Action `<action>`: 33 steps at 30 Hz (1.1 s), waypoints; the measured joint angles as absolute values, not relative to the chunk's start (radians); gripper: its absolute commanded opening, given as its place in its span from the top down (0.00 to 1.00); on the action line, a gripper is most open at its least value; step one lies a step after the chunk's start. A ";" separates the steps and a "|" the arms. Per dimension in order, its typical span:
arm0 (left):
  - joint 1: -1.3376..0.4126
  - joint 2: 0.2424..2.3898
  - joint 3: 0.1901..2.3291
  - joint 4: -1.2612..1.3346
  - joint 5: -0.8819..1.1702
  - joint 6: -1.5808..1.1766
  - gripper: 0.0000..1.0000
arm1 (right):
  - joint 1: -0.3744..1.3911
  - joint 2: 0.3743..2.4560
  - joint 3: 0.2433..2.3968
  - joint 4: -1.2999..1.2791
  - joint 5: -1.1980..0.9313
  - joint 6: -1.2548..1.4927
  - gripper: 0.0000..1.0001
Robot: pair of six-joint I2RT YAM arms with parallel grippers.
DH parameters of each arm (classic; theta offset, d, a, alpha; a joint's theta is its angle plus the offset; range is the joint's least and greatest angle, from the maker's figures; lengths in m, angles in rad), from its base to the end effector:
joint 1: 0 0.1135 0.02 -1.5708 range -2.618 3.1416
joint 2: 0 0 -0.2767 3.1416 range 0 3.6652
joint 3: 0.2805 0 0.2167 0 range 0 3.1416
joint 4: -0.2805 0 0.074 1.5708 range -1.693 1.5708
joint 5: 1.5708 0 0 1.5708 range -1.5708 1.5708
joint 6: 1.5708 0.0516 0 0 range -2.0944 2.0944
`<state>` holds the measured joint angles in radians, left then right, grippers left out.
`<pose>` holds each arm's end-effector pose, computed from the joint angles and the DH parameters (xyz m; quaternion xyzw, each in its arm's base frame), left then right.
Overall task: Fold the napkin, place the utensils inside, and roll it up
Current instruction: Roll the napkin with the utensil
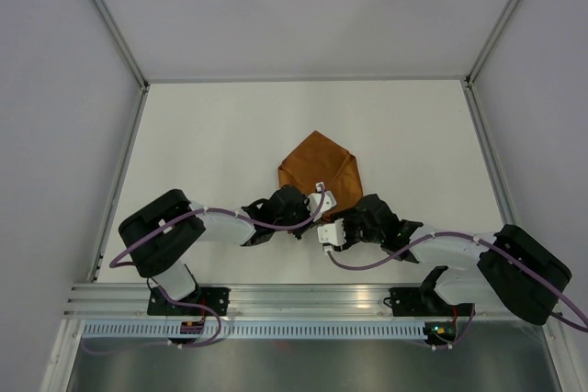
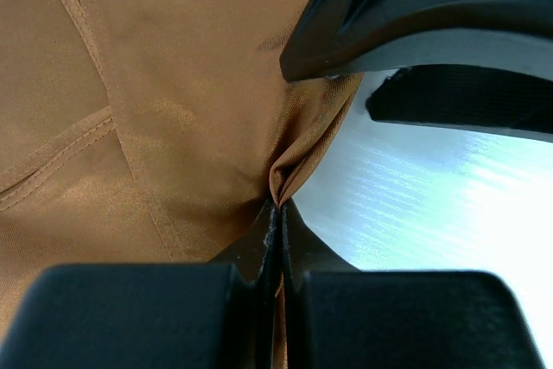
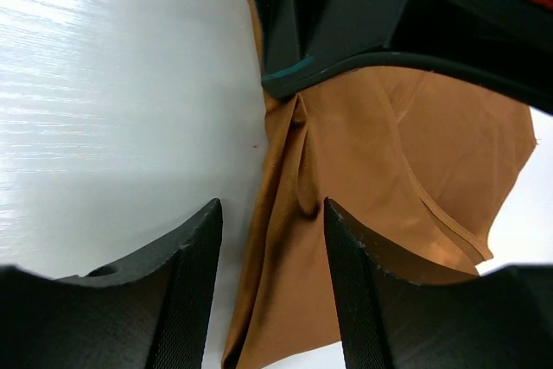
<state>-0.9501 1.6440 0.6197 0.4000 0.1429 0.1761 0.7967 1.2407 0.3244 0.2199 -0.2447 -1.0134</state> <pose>0.1692 -0.2493 0.1696 0.5014 0.7334 -0.2304 0.3970 0.1308 0.1516 0.1670 -0.7391 0.5147 0.0645 0.4297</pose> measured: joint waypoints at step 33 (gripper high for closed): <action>-0.872 1.589 0.572 0.441 0.238 0.089 0.76 | 0.808 1.377 0.471 0.115 -0.213 -1.079 0.99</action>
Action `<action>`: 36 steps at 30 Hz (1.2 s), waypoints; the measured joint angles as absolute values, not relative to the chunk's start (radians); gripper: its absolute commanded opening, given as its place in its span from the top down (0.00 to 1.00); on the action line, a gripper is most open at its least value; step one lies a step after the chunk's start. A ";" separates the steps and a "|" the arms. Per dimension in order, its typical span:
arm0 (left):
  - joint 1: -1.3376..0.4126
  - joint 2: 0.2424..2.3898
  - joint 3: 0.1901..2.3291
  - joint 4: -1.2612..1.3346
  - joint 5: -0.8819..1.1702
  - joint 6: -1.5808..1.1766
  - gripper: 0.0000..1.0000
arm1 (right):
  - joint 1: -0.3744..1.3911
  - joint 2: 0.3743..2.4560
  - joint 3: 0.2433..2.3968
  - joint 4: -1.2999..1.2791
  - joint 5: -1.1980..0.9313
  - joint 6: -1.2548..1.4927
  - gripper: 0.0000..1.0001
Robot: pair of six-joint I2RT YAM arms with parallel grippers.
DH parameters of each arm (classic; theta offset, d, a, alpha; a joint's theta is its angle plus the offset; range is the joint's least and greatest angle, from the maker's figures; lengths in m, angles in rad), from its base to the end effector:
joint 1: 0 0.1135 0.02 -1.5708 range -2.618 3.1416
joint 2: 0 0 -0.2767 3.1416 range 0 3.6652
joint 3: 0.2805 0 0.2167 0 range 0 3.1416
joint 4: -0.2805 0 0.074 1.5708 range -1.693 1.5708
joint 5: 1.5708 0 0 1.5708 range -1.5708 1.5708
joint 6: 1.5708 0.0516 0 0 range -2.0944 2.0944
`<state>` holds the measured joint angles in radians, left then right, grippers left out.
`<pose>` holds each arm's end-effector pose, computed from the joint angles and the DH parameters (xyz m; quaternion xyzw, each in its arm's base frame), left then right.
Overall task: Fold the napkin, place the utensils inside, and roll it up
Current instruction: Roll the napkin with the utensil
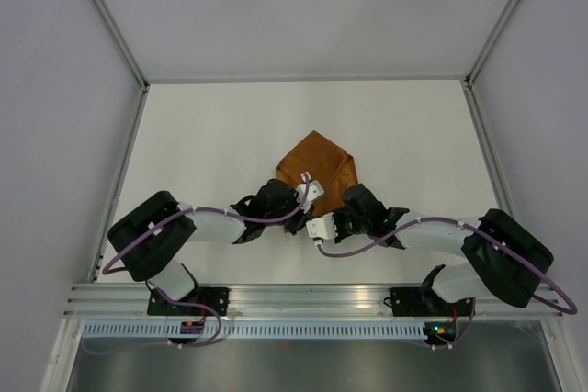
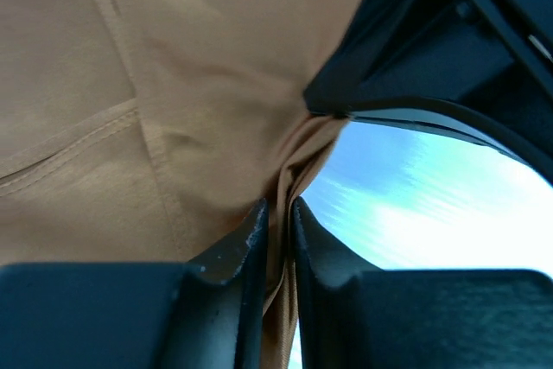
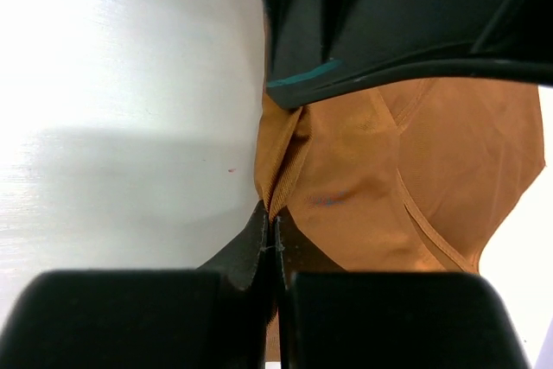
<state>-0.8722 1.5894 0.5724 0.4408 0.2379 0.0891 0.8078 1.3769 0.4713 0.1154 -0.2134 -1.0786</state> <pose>0.1771 -0.2297 0.1770 0.4537 0.7476 -0.2772 0.3980 0.1510 0.1738 0.1698 -0.7681 0.5072 0.0465 0.3881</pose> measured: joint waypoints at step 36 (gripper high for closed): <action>-0.757 1.282 0.269 0.769 -0.115 -0.299 0.59 | 0.707 1.581 0.835 -0.349 -0.424 -1.045 1.00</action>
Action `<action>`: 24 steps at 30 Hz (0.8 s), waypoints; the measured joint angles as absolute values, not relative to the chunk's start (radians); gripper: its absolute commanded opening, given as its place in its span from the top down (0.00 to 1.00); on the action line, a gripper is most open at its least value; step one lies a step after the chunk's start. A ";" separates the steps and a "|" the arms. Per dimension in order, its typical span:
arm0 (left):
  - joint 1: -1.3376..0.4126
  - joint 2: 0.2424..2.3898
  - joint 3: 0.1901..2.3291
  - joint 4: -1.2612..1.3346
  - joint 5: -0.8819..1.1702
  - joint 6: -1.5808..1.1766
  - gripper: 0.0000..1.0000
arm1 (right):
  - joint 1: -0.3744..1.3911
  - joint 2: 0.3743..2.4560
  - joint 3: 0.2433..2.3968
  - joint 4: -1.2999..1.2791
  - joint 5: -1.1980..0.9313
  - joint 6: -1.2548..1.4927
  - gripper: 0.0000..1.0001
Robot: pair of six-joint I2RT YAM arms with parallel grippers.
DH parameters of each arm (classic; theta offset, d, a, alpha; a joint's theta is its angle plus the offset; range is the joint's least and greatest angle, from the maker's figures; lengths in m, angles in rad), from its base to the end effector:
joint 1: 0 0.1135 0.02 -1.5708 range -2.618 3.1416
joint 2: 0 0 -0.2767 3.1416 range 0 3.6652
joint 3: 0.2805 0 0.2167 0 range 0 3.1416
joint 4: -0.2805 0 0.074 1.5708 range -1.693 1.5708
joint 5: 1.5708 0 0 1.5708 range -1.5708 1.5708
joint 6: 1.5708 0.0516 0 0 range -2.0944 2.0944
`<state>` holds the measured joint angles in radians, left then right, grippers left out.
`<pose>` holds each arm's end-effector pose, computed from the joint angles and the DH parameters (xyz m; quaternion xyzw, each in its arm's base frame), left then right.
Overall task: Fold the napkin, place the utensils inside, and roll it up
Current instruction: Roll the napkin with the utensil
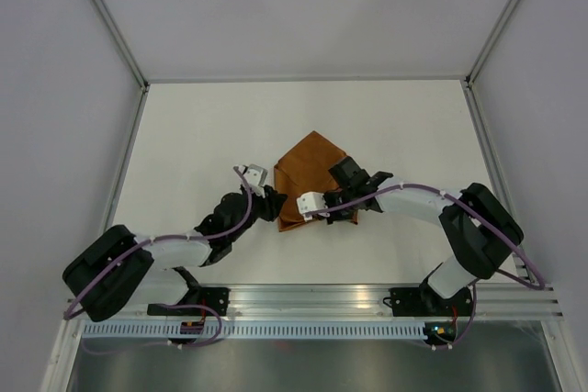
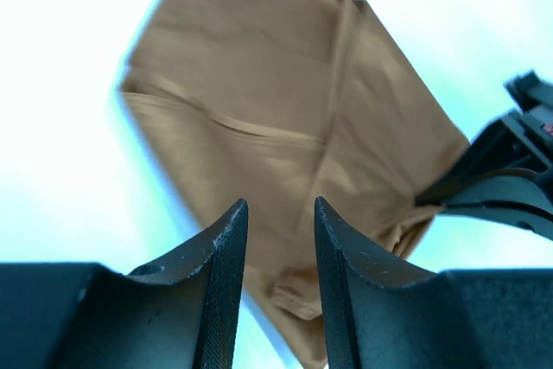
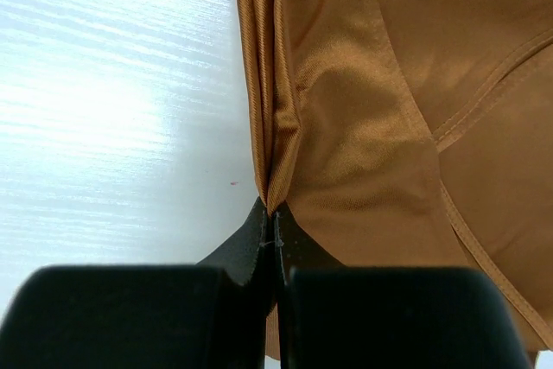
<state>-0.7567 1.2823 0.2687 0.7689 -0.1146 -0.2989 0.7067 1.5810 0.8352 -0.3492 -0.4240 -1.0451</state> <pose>0.1668 -0.1494 0.2034 0.1442 0.7743 -0.2705 0.5536 0.1930 0.1927 0.1854 -0.7615 0.5703 0.1628 0.2615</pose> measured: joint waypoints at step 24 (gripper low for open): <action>-1.024 1.243 0.439 0.768 -0.338 0.196 0.57 | 0.479 2.110 1.448 -1.116 -0.810 -1.118 1.00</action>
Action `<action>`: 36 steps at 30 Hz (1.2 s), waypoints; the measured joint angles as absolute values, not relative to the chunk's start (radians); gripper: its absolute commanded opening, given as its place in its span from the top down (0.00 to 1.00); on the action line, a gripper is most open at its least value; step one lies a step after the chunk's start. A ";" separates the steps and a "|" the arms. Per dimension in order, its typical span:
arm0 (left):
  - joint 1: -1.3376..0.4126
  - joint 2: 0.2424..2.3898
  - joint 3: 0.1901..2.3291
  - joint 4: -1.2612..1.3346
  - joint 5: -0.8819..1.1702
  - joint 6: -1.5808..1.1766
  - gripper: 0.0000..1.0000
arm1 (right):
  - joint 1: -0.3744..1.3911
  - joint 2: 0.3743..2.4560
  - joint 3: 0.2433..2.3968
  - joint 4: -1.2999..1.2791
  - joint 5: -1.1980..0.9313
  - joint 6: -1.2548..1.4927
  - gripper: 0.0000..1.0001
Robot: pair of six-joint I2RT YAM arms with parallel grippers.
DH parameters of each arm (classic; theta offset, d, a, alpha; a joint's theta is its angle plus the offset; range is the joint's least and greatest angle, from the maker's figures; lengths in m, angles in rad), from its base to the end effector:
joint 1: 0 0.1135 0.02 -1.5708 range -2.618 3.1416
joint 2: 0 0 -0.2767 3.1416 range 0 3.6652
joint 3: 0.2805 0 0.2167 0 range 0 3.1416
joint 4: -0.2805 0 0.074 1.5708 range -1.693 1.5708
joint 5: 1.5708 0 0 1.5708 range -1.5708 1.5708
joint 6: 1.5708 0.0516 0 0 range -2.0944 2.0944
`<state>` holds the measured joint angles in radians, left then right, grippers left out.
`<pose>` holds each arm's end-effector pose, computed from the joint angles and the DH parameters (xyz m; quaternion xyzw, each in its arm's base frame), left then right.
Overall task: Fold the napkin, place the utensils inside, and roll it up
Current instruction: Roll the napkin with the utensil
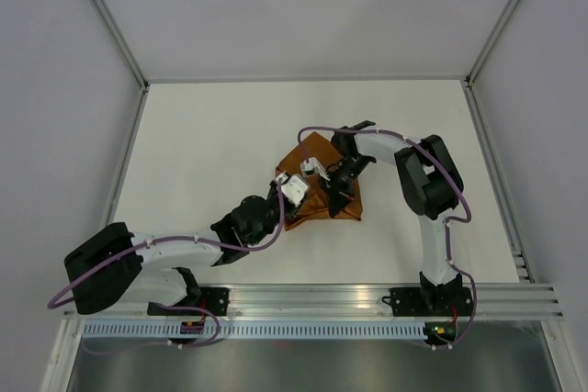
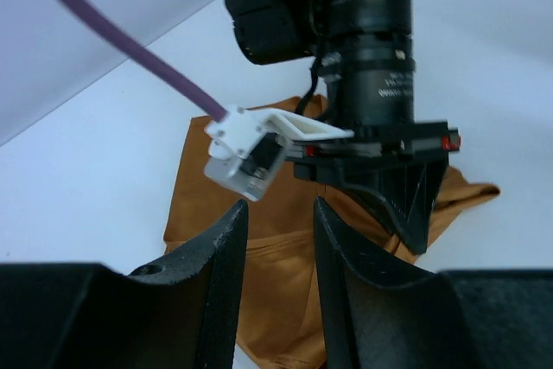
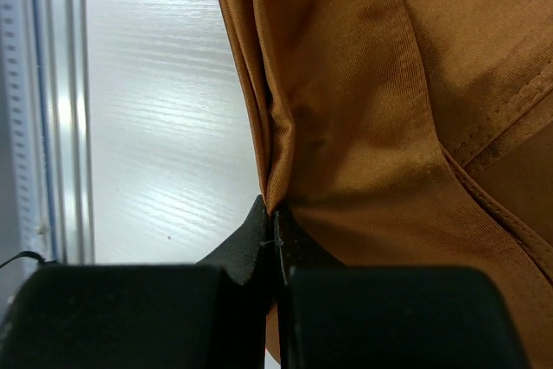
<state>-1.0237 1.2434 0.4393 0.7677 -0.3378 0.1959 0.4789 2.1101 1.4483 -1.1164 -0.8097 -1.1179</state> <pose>0.1401 -0.1972 0.2627 0.3108 0.6485 -0.1644 0.6751 0.2851 0.1901 0.1630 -0.6263 0.6672 0.4018 0.0327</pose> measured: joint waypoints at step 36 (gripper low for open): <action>-1.216 1.607 0.567 0.555 -0.121 0.544 0.55 | 0.448 2.372 1.658 -1.453 -0.864 -0.973 1.00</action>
